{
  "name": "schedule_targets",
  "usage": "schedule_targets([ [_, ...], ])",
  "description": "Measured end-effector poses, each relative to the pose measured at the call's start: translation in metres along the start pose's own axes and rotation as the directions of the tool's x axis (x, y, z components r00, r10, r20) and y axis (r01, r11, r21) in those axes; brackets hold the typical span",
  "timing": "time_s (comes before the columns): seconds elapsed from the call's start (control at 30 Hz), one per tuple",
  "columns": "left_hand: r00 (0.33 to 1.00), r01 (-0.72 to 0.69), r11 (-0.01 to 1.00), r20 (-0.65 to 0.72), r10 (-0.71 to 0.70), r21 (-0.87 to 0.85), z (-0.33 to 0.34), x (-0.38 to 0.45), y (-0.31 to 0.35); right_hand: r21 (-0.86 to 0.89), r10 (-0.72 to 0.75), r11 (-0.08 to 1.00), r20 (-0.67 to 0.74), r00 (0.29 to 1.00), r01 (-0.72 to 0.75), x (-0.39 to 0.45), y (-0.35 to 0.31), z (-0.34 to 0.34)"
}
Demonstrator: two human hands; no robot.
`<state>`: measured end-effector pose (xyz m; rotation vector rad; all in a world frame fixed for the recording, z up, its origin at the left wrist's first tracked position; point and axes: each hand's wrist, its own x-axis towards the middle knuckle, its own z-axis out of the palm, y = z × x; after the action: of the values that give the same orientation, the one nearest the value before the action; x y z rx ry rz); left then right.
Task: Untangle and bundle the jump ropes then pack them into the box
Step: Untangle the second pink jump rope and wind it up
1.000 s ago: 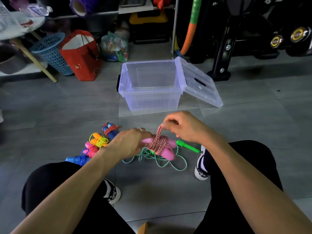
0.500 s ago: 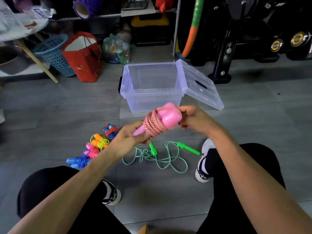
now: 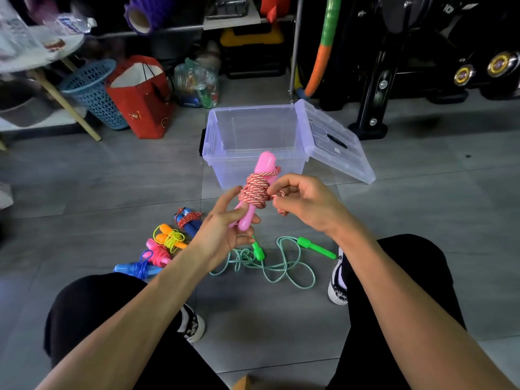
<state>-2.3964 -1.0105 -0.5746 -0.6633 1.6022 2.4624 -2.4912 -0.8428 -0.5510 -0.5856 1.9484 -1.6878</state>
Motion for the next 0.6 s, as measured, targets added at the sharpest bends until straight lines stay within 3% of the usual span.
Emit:
schedule_targets([
  [0.2, 0.992, -0.092, 0.934, -0.049, 0.116, 0.344, -0.001, 0.002, 0.002, -0.078, -0.036, 0.996, 0.064, 0.997, 0.041, -0.007, 0.000, 0.003],
  [0.33, 0.969, -0.074, 0.793, -0.143, 0.199, 0.604, 0.006, 0.006, -0.008, -0.100, -0.074, 0.991, 0.139, 0.988, 0.088, -0.013, -0.002, 0.006],
  [0.43, 0.922, -0.083, 0.704, -0.214, 0.322, 0.705, 0.000, 0.012, -0.008, -0.046, -0.025, 0.999, 0.073, 0.997, 0.029, -0.010, -0.002, 0.003],
  [0.6, 0.861, -0.100, 0.686, -0.283, 0.423, 0.721, -0.002, 0.010, 0.005, 0.122, 0.162, 0.980, -0.039, 0.986, -0.156, -0.006, 0.001, -0.006],
])
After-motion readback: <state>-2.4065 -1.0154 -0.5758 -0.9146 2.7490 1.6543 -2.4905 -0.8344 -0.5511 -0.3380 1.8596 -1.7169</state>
